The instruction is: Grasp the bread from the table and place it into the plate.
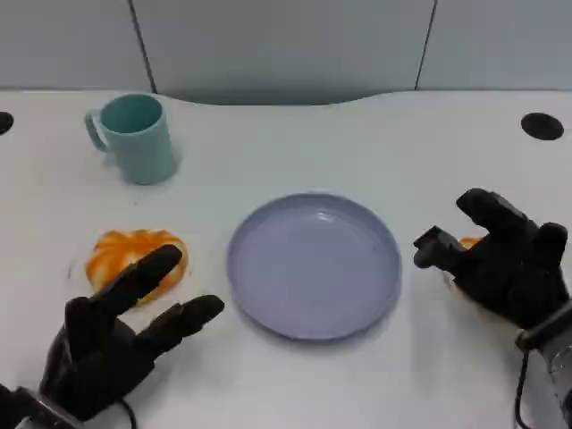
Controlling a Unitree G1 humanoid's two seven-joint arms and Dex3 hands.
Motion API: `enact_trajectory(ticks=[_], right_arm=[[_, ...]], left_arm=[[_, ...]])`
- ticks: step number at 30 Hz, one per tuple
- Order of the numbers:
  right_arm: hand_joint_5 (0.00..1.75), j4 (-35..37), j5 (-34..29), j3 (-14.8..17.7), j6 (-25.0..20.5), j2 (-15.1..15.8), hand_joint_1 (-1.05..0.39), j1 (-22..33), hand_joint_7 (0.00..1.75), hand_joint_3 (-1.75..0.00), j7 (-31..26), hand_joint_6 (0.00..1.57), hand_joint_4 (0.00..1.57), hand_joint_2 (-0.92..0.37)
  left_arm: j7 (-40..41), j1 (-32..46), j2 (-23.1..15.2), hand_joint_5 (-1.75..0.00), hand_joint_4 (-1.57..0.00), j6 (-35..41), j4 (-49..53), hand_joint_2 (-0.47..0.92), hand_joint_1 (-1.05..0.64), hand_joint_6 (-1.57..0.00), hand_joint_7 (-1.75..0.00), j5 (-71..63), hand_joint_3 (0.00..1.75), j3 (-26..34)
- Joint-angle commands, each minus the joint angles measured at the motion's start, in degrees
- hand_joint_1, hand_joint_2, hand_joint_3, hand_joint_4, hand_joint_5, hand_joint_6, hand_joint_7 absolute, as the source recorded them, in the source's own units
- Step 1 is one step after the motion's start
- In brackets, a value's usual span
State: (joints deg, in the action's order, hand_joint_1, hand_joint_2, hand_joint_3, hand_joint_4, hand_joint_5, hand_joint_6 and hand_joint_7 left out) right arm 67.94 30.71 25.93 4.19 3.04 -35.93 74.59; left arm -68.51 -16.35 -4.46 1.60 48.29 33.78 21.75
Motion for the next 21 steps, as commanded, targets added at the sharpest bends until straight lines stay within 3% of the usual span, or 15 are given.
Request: enact_trajectory(ticks=[1, 15, 21], right_arm=[[0.91, -0.6, 0.1, 0.4, 1.3, 0.4, -0.48, -0.4, 0.00, -0.07, 0.1, 1.09, 0.82, -0.92], [0.91, -0.2, 0.0, 0.4, 1.3, 0.4, -0.48, -0.5, 0.00, -0.06, -0.2, 1.09, 0.82, -0.92], [0.88, 0.0, -0.2, 0.1, 0.8, 0.2, -0.49, -0.8, 0.01, -0.05, -0.7, 1.10, 0.83, -0.92]], left_arm=[[0.4, 0.6, -0.9, -0.40, -0.71, -0.6, -0.7, 0.92, -1.00, -0.73, -0.01, 0.1, 0.49, 0.3], [0.2, 0.5, -0.8, -0.41, -0.69, -0.3, -0.9, 0.92, -0.99, -0.72, 0.00, 0.2, 0.49, 0.3], [5.0, 2.1, 0.7, -0.40, -0.71, -16.6, -5.8, 0.92, -0.93, -0.71, 0.00, -3.6, 0.43, 0.1]])
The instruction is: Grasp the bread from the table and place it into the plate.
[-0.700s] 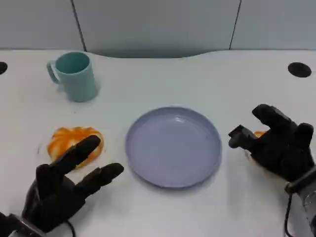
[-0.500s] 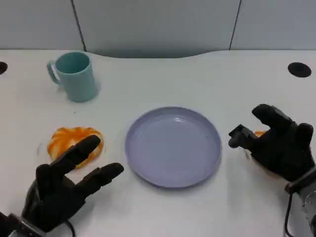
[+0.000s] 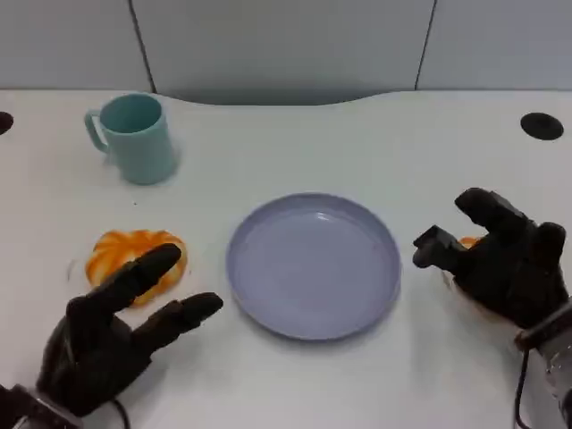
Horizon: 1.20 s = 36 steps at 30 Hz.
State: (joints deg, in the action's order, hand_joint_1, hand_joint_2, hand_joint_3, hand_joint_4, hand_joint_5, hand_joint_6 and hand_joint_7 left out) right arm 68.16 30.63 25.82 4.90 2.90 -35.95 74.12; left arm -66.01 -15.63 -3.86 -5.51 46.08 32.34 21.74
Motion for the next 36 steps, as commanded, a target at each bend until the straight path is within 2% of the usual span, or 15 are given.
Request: enact_trajectory(ticks=[1, 5, 8, 13, 17, 19, 22, 29, 32, 36], right_arm=[[0.88, -0.2, -0.1, 0.2, 0.0, 0.4, -0.49, -0.8, 0.01, -0.05, -0.3, 1.10, 0.83, -0.92], [0.88, -0.2, -0.5, -0.2, -0.6, 0.5, -0.49, -0.9, 0.00, -0.05, -0.4, 1.10, 0.83, -0.92], [0.88, -0.2, -0.4, -0.2, -1.0, 0.4, -0.47, -0.9, 0.00, -0.05, -0.4, 1.08, 0.82, -0.92], [0.90, 0.3, -0.7, -0.2, -0.6, 0.1, -0.47, -0.9, 0.00, -0.08, -0.5, 1.07, 0.81, -0.92], [0.91, 0.5, -0.7, 0.0, -1.0, 0.0, -0.46, -1.1, 0.01, -0.06, -0.7, 1.07, 0.79, -0.92], [0.91, 0.7, -0.6, 0.2, -0.4, -0.3, -0.46, -1.1, 0.00, -0.07, -0.6, 1.07, 0.78, -0.92], [0.90, 0.7, -0.8, 0.1, -0.7, -0.4, -0.46, -1.2, 0.00, -0.07, -1.1, 1.07, 0.79, -0.92], [0.90, 0.5, -1.0, 0.0, 0.1, -0.7, -0.48, -1.3, 0.01, -0.07, -1.3, 1.07, 0.80, -0.92], [0.89, 1.0, -0.6, 0.5, -0.8, -0.8, -0.47, -1.5, 0.01, -0.05, -1.3, 1.08, 0.81, -0.92], [0.86, 1.2, -1.1, 0.3, -0.8, -0.1, -0.48, -1.8, 0.00, -0.05, -0.9, 1.07, 0.80, -0.92]], left_arm=[[3.1, 1.7, 0.1, -0.40, -0.71, -12.7, -5.3, 0.92, -0.93, -0.71, -0.01, -2.8, 0.40, 0.1], [9.7, 4.0, -0.5, -0.39, -0.70, -26.4, -13.2, 0.92, -0.92, -0.70, 0.00, -8.7, 0.31, -0.9], [14.7, 5.3, -1.2, -0.40, -0.68, -33.7, -16.5, 0.92, -0.90, -0.69, -0.01, -12.3, 0.22, -1.5], [24.9, 6.7, -3.2, -0.25, -0.35, -43.7, -16.4, 0.92, -0.89, -0.51, 0.00, -20.7, 0.13, -1.8], [31.5, 6.1, -5.7, -0.16, -0.17, -46.4, -13.6, 0.92, -0.84, -0.34, 0.00, -27.0, 0.09, -3.6], [36.6, 5.5, -8.0, -0.11, -0.08, -48.3, -11.8, 0.92, -0.88, -0.23, 0.00, -33.9, 0.12, -4.6], [42.6, 4.8, -10.2, -0.07, -0.01, -48.4, -10.7, 0.92, -0.92, -0.16, 0.00, -40.0, 0.13, -6.6], [59.3, -1.5, -14.8, 0.00, 0.00, -46.0, -3.5, 0.92, -1.03, -0.07, 0.00, -54.7, 0.16, -13.1], [64.9, -7.7, -15.4, 0.00, 0.00, -43.4, 6.0, 0.92, -1.05, -0.06, 0.00, -58.3, 0.20, -17.5], [68.4, -14.0, -15.1, 0.00, 0.00, -42.2, 15.6, 0.92, -1.05, -0.05, 0.00, -60.1, 0.22, -22.5]])
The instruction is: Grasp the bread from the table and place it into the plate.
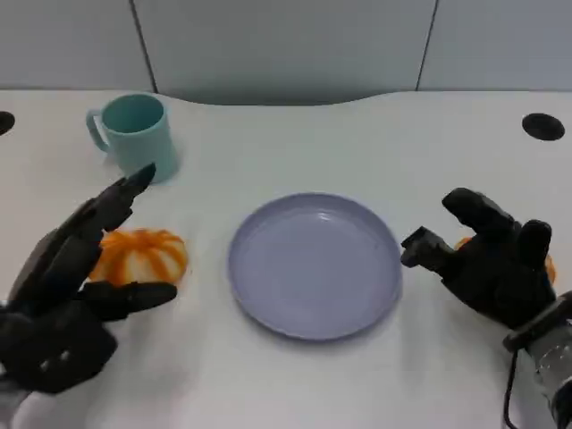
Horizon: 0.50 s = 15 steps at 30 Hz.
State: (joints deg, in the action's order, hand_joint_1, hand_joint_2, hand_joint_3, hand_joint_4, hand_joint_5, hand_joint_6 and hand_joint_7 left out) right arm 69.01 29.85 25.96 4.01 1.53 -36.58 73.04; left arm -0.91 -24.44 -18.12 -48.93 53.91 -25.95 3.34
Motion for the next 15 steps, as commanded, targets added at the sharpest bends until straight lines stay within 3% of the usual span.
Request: enact_trajectory(ticks=[1, 7, 15], right_arm=[[0.83, 0.4, -0.4, 0.1, 0.1, 1.4, -0.48, -1.3, 0.00, -0.04, 0.2, 1.07, 0.80, -0.92], [0.74, -0.1, -0.6, -0.1, 0.4, 1.8, -0.48, -1.1, 0.00, -0.05, 0.0, 1.06, 0.83, -0.92], [0.76, -0.9, -0.4, -0.2, -0.3, 1.9, -0.48, -0.8, 0.00, -0.06, 0.1, 1.06, 0.84, -0.92]], left_arm=[[4.1, -6.5, -0.8, 0.00, 0.00, 1.4, 9.6, 0.92, -1.05, -0.03, 0.00, -2.3, 0.24, -5.4], [9.6, -12.7, -0.4, 0.00, 0.00, 8.3, 17.9, 0.92, -1.05, -0.01, 0.00, -6.8, 0.24, -13.3], [11.0, -13.8, -0.4, 0.00, 0.00, 11.1, 20.3, 0.92, -1.05, -0.03, -0.01, -6.1, 0.18, -16.8]])
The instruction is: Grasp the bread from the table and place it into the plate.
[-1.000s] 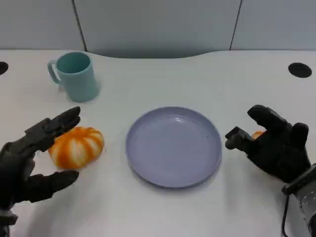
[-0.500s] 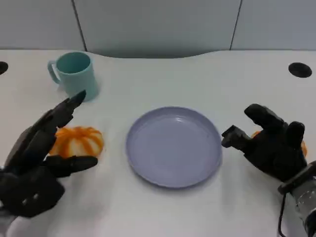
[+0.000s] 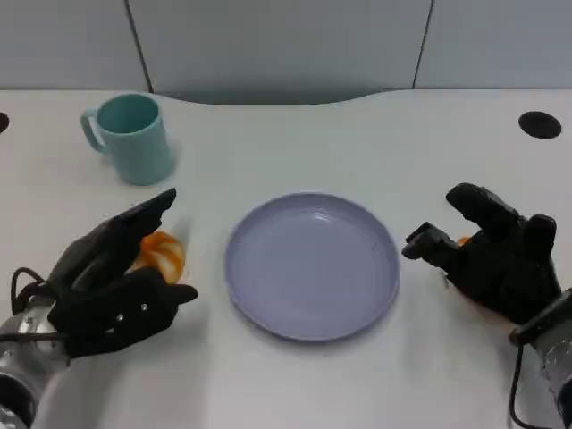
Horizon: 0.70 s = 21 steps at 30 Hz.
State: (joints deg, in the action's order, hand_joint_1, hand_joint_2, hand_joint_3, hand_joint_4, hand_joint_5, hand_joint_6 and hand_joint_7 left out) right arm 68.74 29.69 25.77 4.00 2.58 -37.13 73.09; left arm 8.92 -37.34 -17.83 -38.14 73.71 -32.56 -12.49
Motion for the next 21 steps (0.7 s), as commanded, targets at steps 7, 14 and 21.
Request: enact_trajectory(ticks=[7, 14, 21], right_arm=[[0.78, -0.9, -0.2, 0.1, 0.9, 2.0, -0.50, 0.8, 0.01, -0.07, 1.1, 1.06, 0.83, -0.92], [0.85, -1.6, 0.1, -0.1, -2.1, 2.4, -0.48, 0.9, 0.01, -0.04, 1.2, 1.07, 0.82, -0.92], [0.90, -1.5, 0.0, 0.1, -0.7, 2.1, -0.49, 1.1, 0.00, -0.05, 1.5, 1.06, 0.79, -0.92]], left_arm=[[7.9, -0.2, -2.9, -0.01, -0.01, 12.7, 3.8, 0.90, -0.99, -0.07, -0.02, -5.6, 0.06, -7.8], [17.6, 0.7, -2.9, -0.87, -0.36, 15.1, 4.2, 0.85, -0.17, -0.21, -0.01, -6.3, 0.01, -9.5], [18.5, 1.1, -3.0, -0.78, -0.90, 11.9, 4.1, 0.82, -0.04, -0.39, -0.03, -2.0, 0.01, -6.2]])
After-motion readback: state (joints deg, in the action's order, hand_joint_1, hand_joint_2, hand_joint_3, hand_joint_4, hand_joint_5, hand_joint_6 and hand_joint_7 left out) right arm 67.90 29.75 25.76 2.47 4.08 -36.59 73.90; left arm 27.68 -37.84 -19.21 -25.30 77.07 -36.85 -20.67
